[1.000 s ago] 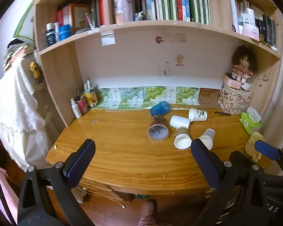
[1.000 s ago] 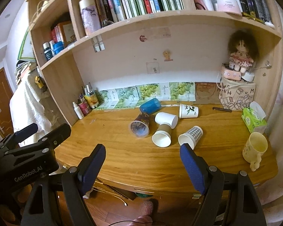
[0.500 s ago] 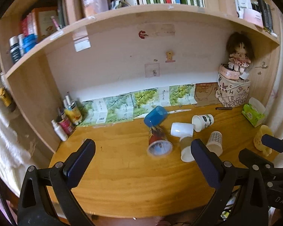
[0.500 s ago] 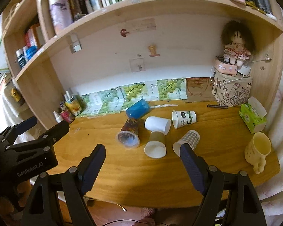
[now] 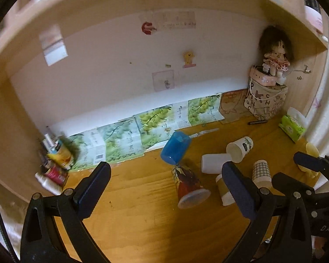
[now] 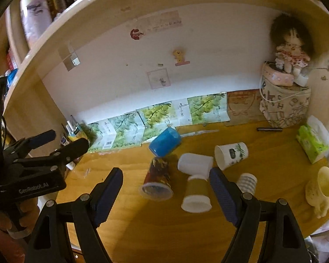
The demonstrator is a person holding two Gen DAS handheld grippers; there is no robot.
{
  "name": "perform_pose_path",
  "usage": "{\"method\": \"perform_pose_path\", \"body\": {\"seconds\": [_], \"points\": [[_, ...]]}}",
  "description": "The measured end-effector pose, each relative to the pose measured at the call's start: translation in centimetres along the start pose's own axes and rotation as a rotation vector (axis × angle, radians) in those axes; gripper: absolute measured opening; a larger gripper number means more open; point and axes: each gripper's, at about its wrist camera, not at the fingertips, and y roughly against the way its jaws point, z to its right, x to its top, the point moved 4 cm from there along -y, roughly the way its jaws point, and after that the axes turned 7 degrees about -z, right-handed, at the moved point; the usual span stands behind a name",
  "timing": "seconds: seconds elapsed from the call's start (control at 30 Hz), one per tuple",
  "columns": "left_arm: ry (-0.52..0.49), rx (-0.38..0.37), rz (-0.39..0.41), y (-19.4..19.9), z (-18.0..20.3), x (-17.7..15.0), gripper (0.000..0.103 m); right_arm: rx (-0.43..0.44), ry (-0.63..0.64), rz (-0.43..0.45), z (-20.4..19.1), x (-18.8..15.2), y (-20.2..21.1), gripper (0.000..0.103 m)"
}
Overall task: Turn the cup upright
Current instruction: 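Move the left gripper toward the blue plastic cup lying on its side, then close the left gripper around the body of the blue cup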
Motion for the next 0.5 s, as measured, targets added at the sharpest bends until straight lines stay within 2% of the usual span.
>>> {"method": "perform_pose_path", "body": {"seconds": [0.1, 0.3, 0.5], "points": [[-0.015, -0.025, -0.031, -2.0, -0.7, 1.3, 0.101, 0.012, -0.021, -0.014, -0.3, 1.4, -1.7, 0.082], [-0.051, -0.012, -0.093, -7.0, -1.8, 3.6, 0.101, 0.000, -0.058, -0.064, 0.1, 3.6, -5.9, 0.082], [-0.107, -0.021, -0.168, -12.1, -1.7, 5.4, 0.101, 0.037, -0.139, -0.161, 1.7, 4.9, -10.8, 0.082]]}}
